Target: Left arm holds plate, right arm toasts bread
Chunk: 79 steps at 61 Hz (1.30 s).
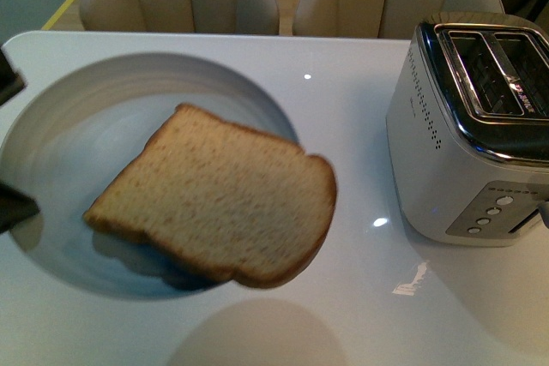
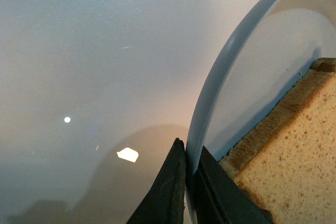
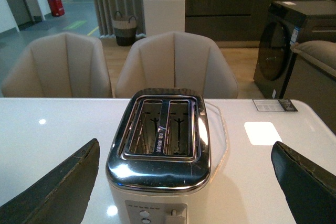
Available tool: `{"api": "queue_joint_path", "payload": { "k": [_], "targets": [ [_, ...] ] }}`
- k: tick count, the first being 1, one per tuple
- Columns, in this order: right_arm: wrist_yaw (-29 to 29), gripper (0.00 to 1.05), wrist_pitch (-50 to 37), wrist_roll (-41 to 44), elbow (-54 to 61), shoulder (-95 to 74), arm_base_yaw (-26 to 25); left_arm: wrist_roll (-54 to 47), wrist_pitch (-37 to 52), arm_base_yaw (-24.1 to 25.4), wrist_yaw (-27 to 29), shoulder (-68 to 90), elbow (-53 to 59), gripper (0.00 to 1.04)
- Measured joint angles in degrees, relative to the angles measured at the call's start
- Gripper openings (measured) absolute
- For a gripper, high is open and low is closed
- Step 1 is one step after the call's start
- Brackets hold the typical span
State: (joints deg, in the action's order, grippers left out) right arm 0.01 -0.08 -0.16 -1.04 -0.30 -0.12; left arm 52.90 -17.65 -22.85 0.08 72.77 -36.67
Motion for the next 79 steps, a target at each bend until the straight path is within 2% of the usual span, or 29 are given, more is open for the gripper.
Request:
{"api": "queue_joint_path", "payload": {
  "k": [21, 40, 79],
  "targets": [
    [0.0, 0.96, 0.0, 0.0, 0.0, 0.0, 0.0, 8.3, -3.6, -9.1, 3.6, 4.3, -13.1, 0.03],
    [0.0, 0.96, 0.0, 0.0, 0.0, 0.0, 0.0, 12.3, -4.9, -15.1, 5.1, 5.0, -17.8, 0.03],
    [0.0, 0.96, 0.0, 0.0, 0.0, 0.0, 0.0, 13.4, -5.2, -15.3, 5.2, 5.0, -17.9, 0.03]
  ]
}}
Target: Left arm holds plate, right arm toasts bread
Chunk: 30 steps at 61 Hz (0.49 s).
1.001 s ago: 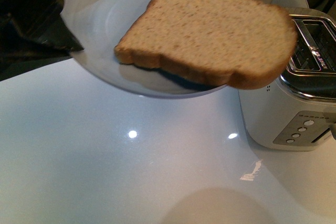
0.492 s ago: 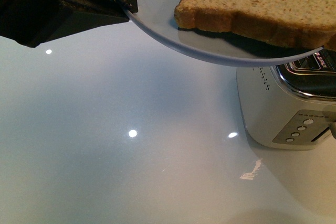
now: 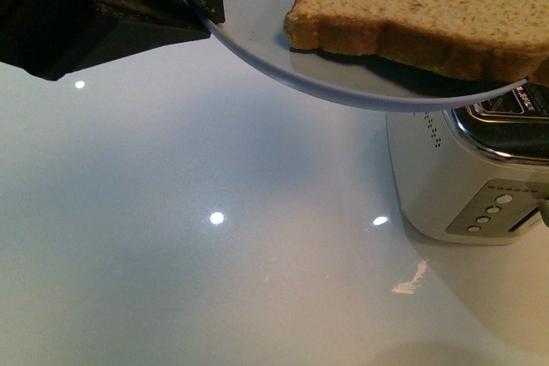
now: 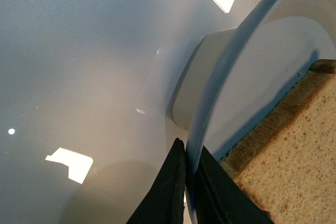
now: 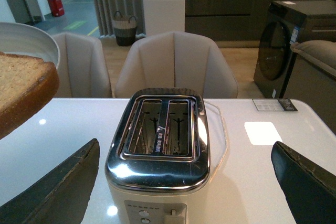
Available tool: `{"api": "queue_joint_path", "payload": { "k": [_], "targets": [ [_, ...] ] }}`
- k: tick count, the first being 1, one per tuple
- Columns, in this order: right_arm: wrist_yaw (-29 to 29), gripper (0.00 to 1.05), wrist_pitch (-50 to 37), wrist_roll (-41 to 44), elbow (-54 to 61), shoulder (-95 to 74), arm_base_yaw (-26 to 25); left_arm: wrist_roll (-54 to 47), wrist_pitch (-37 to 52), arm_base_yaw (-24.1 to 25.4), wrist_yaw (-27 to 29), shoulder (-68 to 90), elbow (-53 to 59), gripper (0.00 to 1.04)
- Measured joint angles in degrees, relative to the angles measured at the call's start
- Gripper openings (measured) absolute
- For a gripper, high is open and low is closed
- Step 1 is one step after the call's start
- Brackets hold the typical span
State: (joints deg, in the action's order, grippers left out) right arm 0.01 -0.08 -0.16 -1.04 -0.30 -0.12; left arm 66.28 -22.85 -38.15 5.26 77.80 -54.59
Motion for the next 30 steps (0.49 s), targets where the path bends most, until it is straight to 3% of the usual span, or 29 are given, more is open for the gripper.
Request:
{"api": "queue_joint_path", "payload": {
  "k": [30],
  "targets": [
    [0.0, 0.96, 0.0, 0.0, 0.0, 0.0, 0.0, 0.0, 0.7, 0.3, -0.5, -0.1, 0.3, 0.03]
  ]
}}
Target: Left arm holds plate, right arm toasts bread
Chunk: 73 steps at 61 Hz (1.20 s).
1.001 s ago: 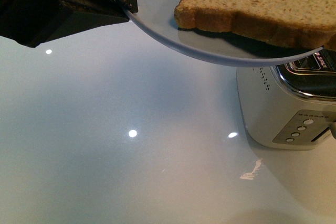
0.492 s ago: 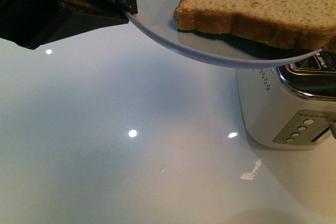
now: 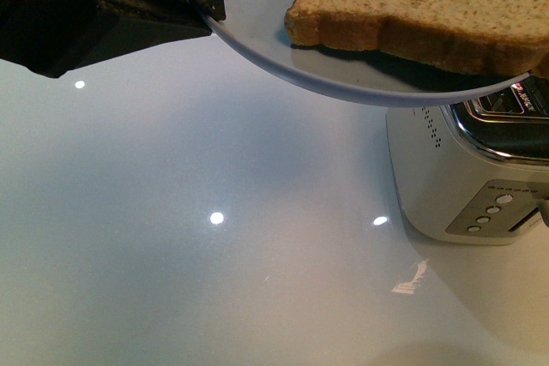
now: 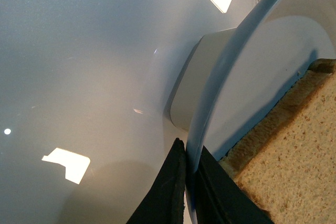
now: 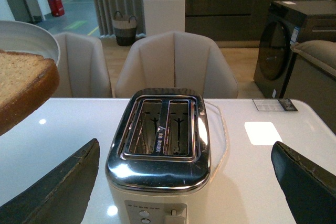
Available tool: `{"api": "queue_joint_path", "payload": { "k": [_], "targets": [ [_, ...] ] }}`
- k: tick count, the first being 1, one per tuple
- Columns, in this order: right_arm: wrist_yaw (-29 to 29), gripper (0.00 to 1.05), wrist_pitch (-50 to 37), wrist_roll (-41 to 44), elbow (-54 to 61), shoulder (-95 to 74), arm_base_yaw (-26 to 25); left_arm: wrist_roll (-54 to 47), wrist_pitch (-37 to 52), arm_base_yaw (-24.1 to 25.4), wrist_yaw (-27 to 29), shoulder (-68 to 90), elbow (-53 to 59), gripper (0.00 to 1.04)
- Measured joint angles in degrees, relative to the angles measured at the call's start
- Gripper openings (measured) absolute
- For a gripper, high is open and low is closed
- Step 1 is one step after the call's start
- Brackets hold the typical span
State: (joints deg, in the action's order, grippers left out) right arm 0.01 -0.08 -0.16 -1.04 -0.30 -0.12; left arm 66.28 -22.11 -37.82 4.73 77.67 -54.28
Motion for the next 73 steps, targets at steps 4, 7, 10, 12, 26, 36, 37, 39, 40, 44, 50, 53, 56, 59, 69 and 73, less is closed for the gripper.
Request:
{"api": "queue_joint_path", "payload": {
  "k": [4, 7, 10, 12, 26, 36, 37, 39, 40, 44, 50, 53, 56, 59, 69, 73],
  "targets": [
    [0.0, 0.96, 0.0, 0.0, 0.0, 0.0, 0.0, 0.0, 0.0, 0.0, 0.0, 0.0, 0.0, 0.03],
    [0.0, 0.96, 0.0, 0.0, 0.0, 0.0, 0.0, 0.0, 0.0, 0.0, 0.0, 0.0, 0.0, 0.03],
    [0.0, 0.96, 0.0, 0.0, 0.0, 0.0, 0.0, 0.0, 0.0, 0.0, 0.0, 0.0, 0.0, 0.03],
    [0.0, 0.96, 0.0, 0.0, 0.0, 0.0, 0.0, 0.0, 0.0, 0.0, 0.0, 0.0, 0.0, 0.03],
    [-0.3, 0.96, 0.1, -0.2, 0.0, -0.1, 0.0, 0.0, 0.0, 0.0, 0.0, 0.0, 0.0, 0.03],
    [-14.1, 0.96, 20.1, -12.9, -7.1, -12.2, -3.5, -0.1, 0.0, 0.1, -0.2, -0.1, 0.0, 0.03],
    [-13.6, 0.96, 20.0, -13.4, -7.1, -12.1, -3.5, -0.1, 0.0, 0.1, -0.2, -0.1, 0.0, 0.03],
    [-12.9, 0.96, 19.7, -13.9, -7.3, -11.9, -3.3, -0.1, 0.0, 0.1, -0.2, -0.1, 0.1, 0.03],
    [-12.8, 0.96, 19.3, -14.3, -7.6, -11.7, -3.3, 0.0, 0.0, 0.2, 0.0, -0.1, 0.1, 0.03],
    [-13.2, 0.96, 18.7, -15.9, -8.9, -11.7, -3.7, 0.0, 0.0, 0.2, 0.3, -0.2, 0.1, 0.03],
    [-14.7, 0.96, 17.1, -18.9, -12.0, -13.0, -5.0, 0.0, 0.0, 0.1, -0.2, -0.2, 0.1, 0.03],
    [-14.9, 0.96, 16.2, -20.9, -13.5, -14.3, -5.7, 0.0, 0.0, 0.1, -0.2, -0.2, 0.1, 0.03],
    [-14.0, 0.96, 15.2, -23.1, -14.9, -15.7, -5.8, 0.0, 0.0, 0.1, -0.2, -0.2, 0.1, 0.03],
    [-12.6, 0.96, 14.1, -25.9, -16.2, -17.1, -4.9, 0.0, 0.0, 0.1, -0.1, -0.2, 0.1, 0.03],
    [-4.1, 0.96, 8.8, -36.6, -17.8, -22.3, 6.3, 0.0, 0.0, 0.1, 0.0, -0.2, 0.1, 0.03],
    [1.8, 0.96, 3.0, -41.6, -17.7, -26.7, 13.4, 0.0, 0.0, 0.1, -0.1, -0.2, 0.1, 0.03]
  ]
}}
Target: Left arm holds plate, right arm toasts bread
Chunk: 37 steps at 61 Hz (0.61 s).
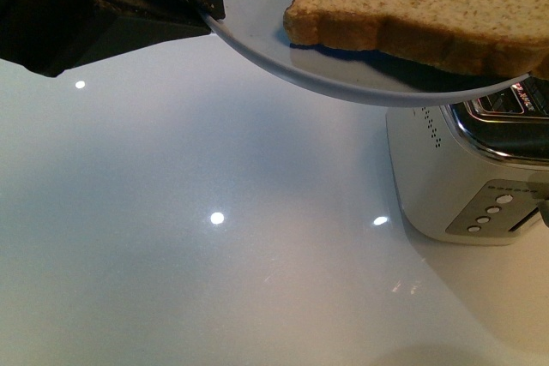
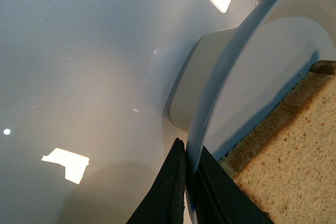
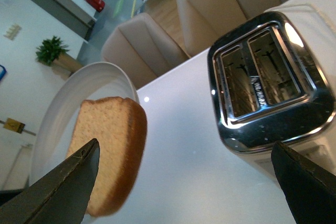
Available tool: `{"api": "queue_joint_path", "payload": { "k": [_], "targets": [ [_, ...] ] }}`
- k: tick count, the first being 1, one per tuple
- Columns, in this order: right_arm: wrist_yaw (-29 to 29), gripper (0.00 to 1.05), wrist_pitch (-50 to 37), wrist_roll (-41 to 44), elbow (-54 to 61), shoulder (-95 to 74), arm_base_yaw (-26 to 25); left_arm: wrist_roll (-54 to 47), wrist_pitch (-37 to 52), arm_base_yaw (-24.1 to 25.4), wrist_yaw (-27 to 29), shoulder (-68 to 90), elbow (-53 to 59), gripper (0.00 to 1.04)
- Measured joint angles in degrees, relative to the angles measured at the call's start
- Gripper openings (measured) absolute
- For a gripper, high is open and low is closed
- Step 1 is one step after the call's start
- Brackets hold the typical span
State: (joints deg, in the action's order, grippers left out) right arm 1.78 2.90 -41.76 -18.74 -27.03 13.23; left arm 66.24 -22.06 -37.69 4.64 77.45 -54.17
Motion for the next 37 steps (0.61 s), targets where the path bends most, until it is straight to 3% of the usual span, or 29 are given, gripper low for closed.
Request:
{"api": "queue_joint_path", "payload": {
  "k": [10, 33, 34, 37],
  "targets": [
    [3.1, 0.96, -8.9, -5.1, 0.5, -9.3, 7.7, 0.0, 0.0, 0.0, 0.0, 0.0, 0.0, 0.03],
    [1.8, 0.96, -14.2, -10.4, 0.5, -17.7, 9.3, 0.0, 0.0, 0.0, 0.0, 0.0, 0.0, 0.03],
    [1.7, 0.84, -15.3, -11.5, 0.5, -19.3, 10.3, 0.0, 0.0, 0.0, 0.0, 0.0, 0.0, 0.03],
    [1.6, 0.75, -15.6, -11.7, 0.5, -19.8, 10.6, 0.0, 0.0, 0.0, 0.0, 0.0, 0.0, 0.03]
  ]
}}
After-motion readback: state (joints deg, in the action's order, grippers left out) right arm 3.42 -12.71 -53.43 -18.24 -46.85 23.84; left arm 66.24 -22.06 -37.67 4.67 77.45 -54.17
